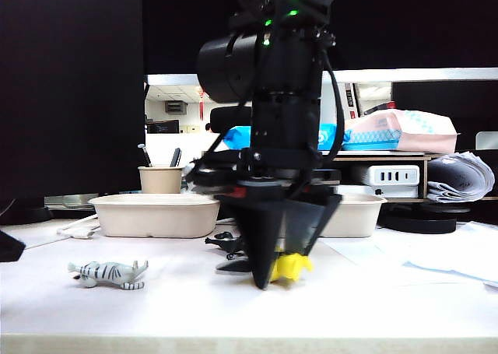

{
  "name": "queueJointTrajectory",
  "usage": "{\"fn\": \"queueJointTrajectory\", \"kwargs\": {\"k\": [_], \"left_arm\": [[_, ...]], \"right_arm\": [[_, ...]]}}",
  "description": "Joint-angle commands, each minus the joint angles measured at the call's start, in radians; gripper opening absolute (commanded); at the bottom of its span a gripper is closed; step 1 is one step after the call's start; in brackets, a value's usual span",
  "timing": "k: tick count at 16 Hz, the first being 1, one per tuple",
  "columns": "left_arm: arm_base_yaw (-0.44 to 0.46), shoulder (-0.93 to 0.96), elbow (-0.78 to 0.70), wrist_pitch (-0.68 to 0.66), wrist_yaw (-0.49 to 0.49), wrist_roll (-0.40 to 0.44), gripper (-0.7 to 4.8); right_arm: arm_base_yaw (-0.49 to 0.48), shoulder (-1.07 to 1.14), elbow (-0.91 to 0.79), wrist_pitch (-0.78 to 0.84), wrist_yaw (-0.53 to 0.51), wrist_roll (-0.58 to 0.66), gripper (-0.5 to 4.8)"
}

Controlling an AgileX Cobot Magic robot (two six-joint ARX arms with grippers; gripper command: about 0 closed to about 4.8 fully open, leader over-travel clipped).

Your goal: Put the dolls with similar sizes into the same paper box, while dolls with different sizes go into separate paper boxes.

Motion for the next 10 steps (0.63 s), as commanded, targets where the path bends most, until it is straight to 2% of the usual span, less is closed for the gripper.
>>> {"fn": "queueJointTrajectory", "kwargs": {"k": [1,4,6,8,10], "left_arm": [[0.001,-0.001,0.001,0.012,0.003,0.004,-0.05],[0.008,-0.036,0.001,0.011,0.004,0.004,-0.05],[0.053,-0.092,0.001,0.011,0.004,0.004,-0.05],[0.164,-0.166,0.001,0.012,0.003,0.004,-0.05],[0.235,-0.217,0.001,0.012,0.0,0.004,-0.05]], "right_arm": [[0.001,0.003,0.004,0.018,-0.002,0.002,1.43],[-0.002,-0.008,0.053,0.003,-0.003,0.002,1.44],[-0.003,-0.031,0.116,0.039,-0.003,0.002,1.44],[-0.021,-0.027,0.217,0.138,-0.003,0.002,1.48],[-0.041,0.003,0.284,0.236,-0.012,0.002,1.49]]}}
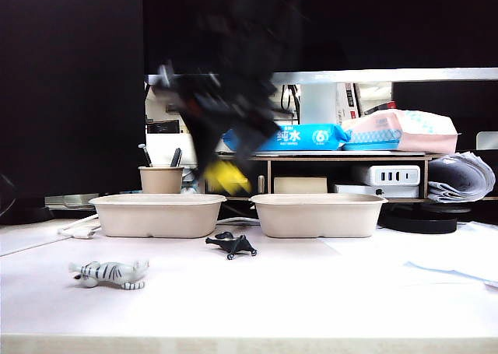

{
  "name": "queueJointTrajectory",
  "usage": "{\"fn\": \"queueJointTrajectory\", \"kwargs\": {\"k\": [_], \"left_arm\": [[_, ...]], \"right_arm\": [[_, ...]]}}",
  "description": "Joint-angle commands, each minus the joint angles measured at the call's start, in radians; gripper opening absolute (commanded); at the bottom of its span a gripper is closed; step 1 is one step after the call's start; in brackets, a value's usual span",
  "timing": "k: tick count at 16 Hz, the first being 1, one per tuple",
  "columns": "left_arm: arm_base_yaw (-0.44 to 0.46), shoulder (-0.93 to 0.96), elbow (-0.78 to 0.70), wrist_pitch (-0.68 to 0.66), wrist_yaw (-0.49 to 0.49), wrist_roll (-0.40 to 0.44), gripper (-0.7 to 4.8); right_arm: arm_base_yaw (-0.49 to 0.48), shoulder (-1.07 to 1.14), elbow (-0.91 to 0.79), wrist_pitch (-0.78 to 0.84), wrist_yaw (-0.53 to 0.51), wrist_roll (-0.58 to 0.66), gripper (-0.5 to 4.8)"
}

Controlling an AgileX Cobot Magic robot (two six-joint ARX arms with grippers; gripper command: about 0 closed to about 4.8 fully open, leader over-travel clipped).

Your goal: Put the dolls with similar sizes into the same paper box, while dolls with different sizes go into separate paper boxes.

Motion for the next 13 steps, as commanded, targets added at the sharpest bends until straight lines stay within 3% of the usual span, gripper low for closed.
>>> {"fn": "queueJointTrajectory", "kwargs": {"k": [1,7,13], "left_arm": [[0.085,-0.066,0.001,0.011,0.003,0.004,-0.05],[0.309,-0.145,0.001,0.011,0.003,0.004,-0.05],[0.357,-0.149,0.001,0.011,0.003,0.004,-0.05]], "right_arm": [[-0.03,0.055,0.096,0.139,-0.008,0.001,1.49],[-0.064,0.347,0.414,0.188,-0.099,0.001,1.49],[-0.064,0.519,0.58,0.256,-0.112,0.018,1.54]]}}
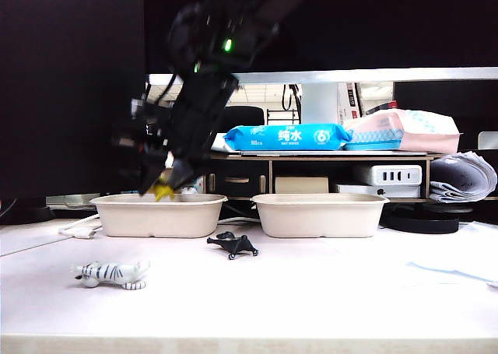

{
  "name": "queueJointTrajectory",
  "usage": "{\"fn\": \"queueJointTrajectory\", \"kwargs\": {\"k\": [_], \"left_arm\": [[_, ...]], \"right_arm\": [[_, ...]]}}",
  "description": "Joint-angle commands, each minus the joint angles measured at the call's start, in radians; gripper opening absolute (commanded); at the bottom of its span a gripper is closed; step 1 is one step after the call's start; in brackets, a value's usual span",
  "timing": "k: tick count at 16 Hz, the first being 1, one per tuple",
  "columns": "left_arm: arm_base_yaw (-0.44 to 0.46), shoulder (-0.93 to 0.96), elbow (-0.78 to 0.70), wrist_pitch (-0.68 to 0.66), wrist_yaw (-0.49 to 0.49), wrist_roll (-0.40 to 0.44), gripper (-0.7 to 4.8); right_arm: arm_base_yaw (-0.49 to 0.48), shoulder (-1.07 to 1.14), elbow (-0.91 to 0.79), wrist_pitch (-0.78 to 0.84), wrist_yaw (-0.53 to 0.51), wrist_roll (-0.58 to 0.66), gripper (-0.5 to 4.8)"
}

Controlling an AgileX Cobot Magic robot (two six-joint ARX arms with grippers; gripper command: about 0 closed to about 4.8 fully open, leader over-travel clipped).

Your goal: Put the dolls with similar sizes into the same paper box, while dolls with different sizes go into separate paper boxes.

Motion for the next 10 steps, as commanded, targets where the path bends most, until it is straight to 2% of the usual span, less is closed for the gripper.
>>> {"fn": "queueJointTrajectory", "kwargs": {"k": [1,3,7,8,10], "left_arm": [[0.001,0.0,0.001,0.011,0.004,0.004,-0.05],[0.001,0.0,0.001,0.011,0.004,0.004,-0.05],[-0.013,0.005,0.001,0.012,0.003,0.004,-0.05],[-0.042,0.022,0.001,0.011,0.004,0.004,-0.05],[-0.162,0.098,0.001,0.011,0.004,0.004,-0.05]], "right_arm": [[0.002,0.027,0.033,0.046,-0.003,0.03,2.07],[0.002,0.031,0.033,0.058,0.0,0.048,3.37],[0.003,-0.027,0.034,0.013,-0.016,0.076,3.41],[0.011,-0.061,0.034,-0.033,-0.039,0.067,3.42],[0.036,-0.157,0.034,-0.192,-0.076,-0.019,3.42]]}}
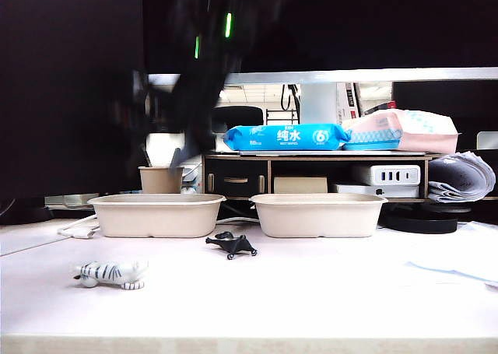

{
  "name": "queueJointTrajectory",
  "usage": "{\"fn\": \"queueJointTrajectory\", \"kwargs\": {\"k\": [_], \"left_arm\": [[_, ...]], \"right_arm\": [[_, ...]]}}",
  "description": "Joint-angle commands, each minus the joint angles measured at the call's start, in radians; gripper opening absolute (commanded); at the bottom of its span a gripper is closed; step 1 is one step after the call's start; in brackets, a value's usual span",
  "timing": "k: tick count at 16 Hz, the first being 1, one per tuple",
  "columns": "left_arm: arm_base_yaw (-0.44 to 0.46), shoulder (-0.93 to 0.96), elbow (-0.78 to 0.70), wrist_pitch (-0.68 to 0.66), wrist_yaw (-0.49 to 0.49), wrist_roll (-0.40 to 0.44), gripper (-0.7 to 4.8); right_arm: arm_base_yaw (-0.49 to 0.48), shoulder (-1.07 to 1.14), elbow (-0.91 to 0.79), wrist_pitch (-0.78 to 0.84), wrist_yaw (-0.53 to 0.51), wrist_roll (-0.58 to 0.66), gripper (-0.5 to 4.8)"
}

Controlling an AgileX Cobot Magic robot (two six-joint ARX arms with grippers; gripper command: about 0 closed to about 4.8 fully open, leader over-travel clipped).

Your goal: Put the dolls with similar sizes into the same paper box, while dolls with different sizes go into separate paper boxes.

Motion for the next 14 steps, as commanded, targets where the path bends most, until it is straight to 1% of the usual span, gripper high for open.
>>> {"fn": "queueJointTrajectory", "kwargs": {"k": [1,4,6,10,12,14], "left_arm": [[-0.139,0.101,0.001,0.01,0.005,0.004,-0.05],[-0.265,0.225,0.001,0.023,0.009,0.001,-0.05],[-0.326,0.274,0.001,0.015,0.008,0.001,-0.05],[-0.409,0.283,0.001,0.01,0.008,0.001,-0.05],[-0.416,0.283,0.001,0.009,0.011,0.001,-0.05],[-0.415,0.283,0.001,0.01,0.008,0.001,-0.05]], "right_arm": [[0.048,-0.107,0.009,-0.214,-0.034,-0.124,3.42],[0.117,-0.134,0.008,-0.509,-0.034,-0.277,3.42],[0.161,-0.127,-0.023,-0.587,-0.025,-0.332,3.42],[0.228,-0.126,-0.107,-0.605,0.017,-0.365,3.42],[0.254,-0.126,-0.147,-0.57,0.053,-0.408,3.42],[0.269,-0.126,-0.195,-0.475,0.08,-0.417,3.42]]}}
